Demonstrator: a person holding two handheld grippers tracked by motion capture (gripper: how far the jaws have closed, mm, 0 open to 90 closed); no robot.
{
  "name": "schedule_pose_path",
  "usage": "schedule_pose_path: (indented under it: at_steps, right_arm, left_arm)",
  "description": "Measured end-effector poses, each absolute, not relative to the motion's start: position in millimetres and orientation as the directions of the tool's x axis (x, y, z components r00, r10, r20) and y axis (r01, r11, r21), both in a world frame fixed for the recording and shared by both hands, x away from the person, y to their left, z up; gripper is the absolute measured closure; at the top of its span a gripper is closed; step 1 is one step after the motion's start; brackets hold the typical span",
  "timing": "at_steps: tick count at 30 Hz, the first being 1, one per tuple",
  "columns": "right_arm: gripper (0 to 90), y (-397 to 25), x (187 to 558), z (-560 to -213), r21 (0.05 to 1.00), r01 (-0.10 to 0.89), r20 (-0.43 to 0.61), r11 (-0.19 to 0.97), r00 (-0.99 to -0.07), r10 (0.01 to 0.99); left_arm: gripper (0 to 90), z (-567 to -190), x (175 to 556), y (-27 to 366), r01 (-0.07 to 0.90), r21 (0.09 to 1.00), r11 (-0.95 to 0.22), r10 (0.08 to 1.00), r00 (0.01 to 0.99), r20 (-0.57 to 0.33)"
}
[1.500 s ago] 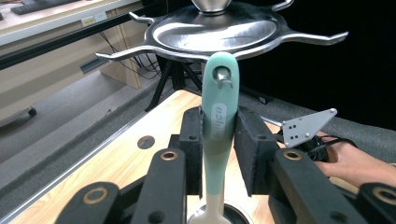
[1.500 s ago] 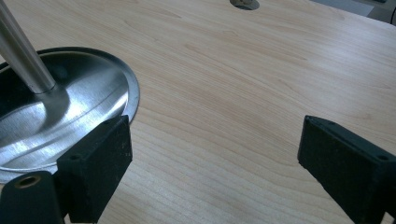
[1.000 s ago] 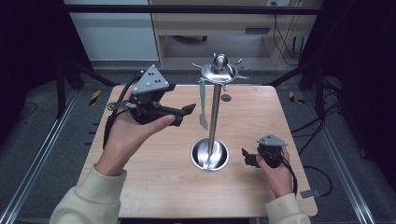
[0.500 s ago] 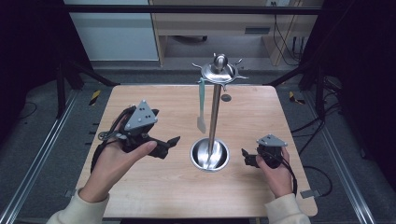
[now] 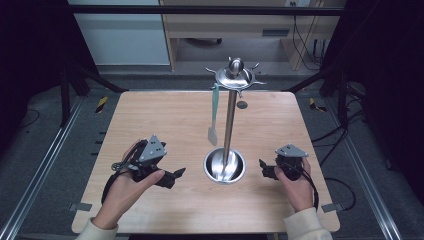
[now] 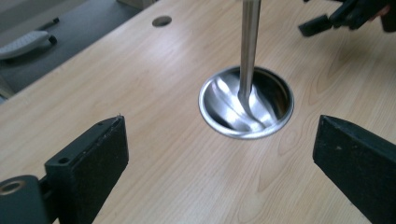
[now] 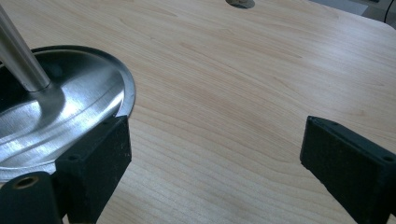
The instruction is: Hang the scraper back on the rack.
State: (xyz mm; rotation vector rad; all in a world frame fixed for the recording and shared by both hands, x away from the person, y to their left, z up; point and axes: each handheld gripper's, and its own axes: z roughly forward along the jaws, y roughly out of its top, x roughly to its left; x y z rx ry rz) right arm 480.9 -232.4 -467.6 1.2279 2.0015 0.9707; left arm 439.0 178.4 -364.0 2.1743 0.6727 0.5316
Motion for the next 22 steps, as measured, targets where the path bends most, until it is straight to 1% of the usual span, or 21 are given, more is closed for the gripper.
schedule_pose_path:
  at_steps: [4, 8, 11, 14, 21, 22]
  right_arm:
    - [9.2, -232.8, 481.3, -468.1, 0.823, 0.479, -0.107, 0.306, -0.398, 0.911]
    - [9.2, -233.7, 481.3, -468.7, 0.821, 0.483, -0.104, 0.303, -0.396, 0.912]
    - [9.2, -233.7, 480.8, -468.8, 0.823, 0.483, -0.100, 0.299, -0.396, 0.913]
    - [9.2, -233.6, 480.6, -468.7, 0.823, 0.484, -0.098, 0.298, -0.395, 0.913]
    - [9.3, -232.0, 479.6, -467.9, 0.823, 0.479, -0.101, 0.304, -0.404, 0.909]
    - [9.3, -231.8, 480.2, -468.0, 0.824, 0.479, -0.100, 0.303, -0.403, 0.910]
  left_arm:
    - [3.8, -383.0, 438.9, 186.5, 0.305, 0.774, -0.555, 0.637, 0.754, 0.159]
    - [4.3, -405.5, 440.4, 201.0, 0.347, 0.760, -0.550, 0.669, 0.727, 0.153]
    - [4.7, -424.6, 441.8, 216.9, 0.395, 0.766, -0.508, 0.707, 0.699, 0.109]
    - [5.0, -442.7, 444.6, 236.6, 0.439, 0.765, -0.471, 0.750, 0.656, 0.085]
    - [5.4, -464.2, 451.9, 275.3, 0.525, 0.753, -0.397, 0.833, 0.551, 0.055]
    - [5.4, -465.3, 452.0, 278.1, 0.527, 0.750, -0.400, 0.837, 0.543, 0.065]
